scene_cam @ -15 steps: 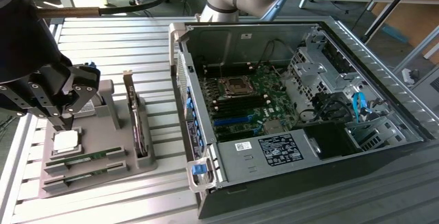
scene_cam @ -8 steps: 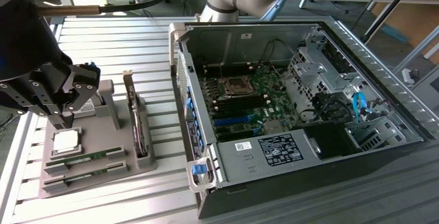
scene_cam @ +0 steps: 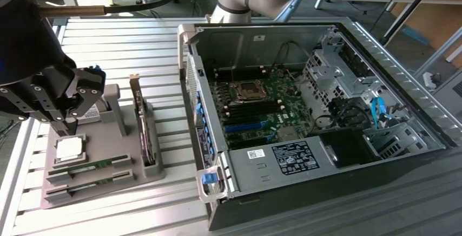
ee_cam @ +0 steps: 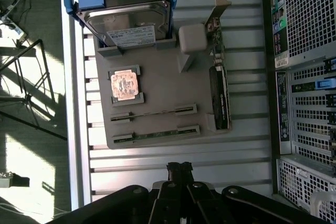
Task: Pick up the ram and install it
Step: 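Pick up the ram and move it above insertion slot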
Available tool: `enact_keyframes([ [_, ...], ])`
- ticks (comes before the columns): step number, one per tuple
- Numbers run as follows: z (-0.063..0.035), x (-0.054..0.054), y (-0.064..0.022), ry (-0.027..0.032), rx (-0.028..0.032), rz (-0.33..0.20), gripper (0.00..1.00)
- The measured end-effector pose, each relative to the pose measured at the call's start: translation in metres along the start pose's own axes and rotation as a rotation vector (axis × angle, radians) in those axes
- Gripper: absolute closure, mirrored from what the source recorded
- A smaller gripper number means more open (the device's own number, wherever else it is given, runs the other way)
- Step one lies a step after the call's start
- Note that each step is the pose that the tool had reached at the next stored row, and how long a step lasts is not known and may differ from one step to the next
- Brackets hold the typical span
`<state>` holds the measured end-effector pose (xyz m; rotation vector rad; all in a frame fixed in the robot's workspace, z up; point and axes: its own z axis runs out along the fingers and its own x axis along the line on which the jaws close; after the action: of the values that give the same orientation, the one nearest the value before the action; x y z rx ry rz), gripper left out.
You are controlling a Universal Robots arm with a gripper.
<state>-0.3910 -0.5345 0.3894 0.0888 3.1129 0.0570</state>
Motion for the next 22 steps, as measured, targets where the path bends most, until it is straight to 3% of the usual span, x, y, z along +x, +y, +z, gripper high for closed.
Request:
enact_keyframes([
  [2, 0.0009, 0.0, 0.0, 0.0, 0.0, 0.0, 0.9],
  [22, 0.0518, 0.002, -0.0021, 0.0005, -0.0001, -0.007, 0.9],
])
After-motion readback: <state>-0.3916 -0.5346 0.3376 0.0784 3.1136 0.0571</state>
